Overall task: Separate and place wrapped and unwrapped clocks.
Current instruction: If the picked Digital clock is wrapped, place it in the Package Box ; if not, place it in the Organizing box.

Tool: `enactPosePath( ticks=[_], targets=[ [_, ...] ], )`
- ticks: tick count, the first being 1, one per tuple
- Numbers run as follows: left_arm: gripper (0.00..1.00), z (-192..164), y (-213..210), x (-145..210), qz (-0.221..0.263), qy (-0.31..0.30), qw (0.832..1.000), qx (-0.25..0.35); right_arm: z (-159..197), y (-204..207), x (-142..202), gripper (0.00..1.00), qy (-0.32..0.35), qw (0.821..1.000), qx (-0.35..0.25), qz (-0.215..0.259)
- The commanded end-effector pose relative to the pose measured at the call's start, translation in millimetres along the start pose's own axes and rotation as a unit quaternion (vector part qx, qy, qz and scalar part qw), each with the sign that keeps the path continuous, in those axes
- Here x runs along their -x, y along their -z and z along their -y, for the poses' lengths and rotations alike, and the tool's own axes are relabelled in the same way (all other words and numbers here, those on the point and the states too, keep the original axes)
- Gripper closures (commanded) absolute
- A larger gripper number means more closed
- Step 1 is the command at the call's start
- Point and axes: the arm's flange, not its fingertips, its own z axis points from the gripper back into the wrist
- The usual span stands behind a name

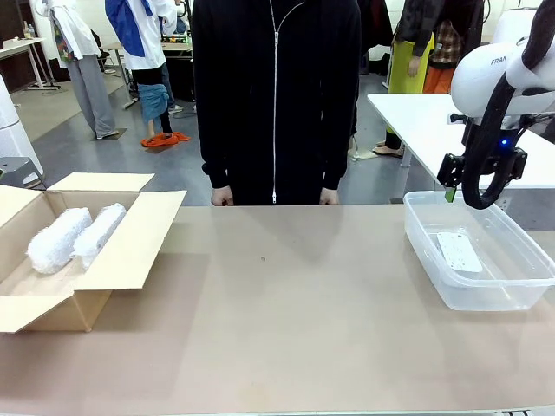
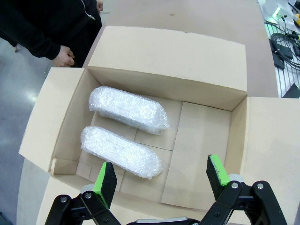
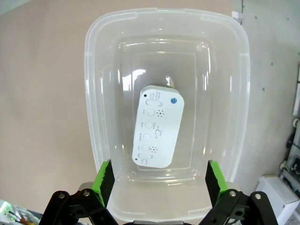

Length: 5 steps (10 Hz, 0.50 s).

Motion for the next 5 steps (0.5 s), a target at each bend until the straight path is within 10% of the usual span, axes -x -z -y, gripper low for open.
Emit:
enactPosePath(
  ticks=[1, 5],
  targets=[
    [0.00, 0, -1, -1, 0.006, 0.003, 1.000, 0.000, -10, 1, 4, 0.00, 0.002, 1.000, 0.010, 0.017],
    [0.00, 0, -1, -1, 0.006, 0.003, 1.000, 0.000, -3, -2, 0, 0.00, -0.003, 1.000, 0.000, 0.004]
  ],
)
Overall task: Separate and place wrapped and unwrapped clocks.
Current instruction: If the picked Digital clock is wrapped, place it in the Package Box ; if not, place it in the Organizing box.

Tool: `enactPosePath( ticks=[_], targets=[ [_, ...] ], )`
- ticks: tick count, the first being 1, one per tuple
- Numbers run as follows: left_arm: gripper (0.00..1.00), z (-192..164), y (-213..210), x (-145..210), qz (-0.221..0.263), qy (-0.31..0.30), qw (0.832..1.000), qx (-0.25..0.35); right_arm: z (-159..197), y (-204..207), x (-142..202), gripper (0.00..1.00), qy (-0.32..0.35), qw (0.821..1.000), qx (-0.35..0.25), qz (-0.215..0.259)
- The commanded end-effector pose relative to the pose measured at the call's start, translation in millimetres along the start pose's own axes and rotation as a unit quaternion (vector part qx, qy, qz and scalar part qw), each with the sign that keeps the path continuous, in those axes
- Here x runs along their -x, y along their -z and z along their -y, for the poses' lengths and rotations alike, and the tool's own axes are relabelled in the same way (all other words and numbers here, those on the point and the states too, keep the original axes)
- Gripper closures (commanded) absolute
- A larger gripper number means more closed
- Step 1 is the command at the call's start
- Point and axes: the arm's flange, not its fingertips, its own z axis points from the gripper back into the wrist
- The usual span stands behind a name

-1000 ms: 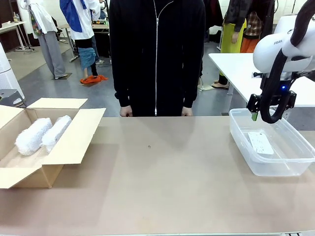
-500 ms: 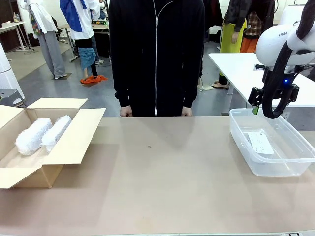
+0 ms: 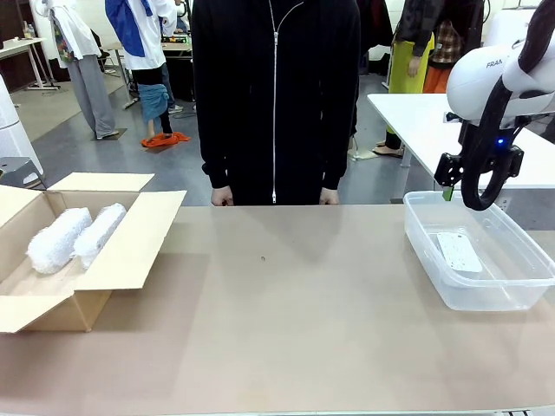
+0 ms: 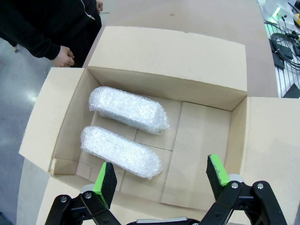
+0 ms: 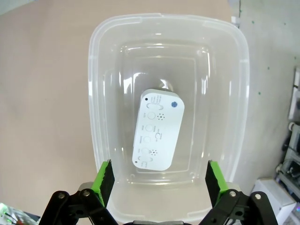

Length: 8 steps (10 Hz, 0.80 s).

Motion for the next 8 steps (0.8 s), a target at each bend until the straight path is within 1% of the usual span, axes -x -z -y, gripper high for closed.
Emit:
enactPosePath(
  ticks=[1, 8],
  targets=[
    [0.00, 0.4, -1.1, -0.5, 0.006, 0.003, 1.000, 0.000, 2.9, -0.2, 0.7, 0.00, 0.003, 1.000, -0.010, -0.005],
    [0.00, 0.4, -1.1, -0.5, 0.006, 0.003, 1.000, 0.000, 2.9, -0.2, 0.7, 0.00, 0.003, 1.000, -0.010, -0.005]
  ],
)
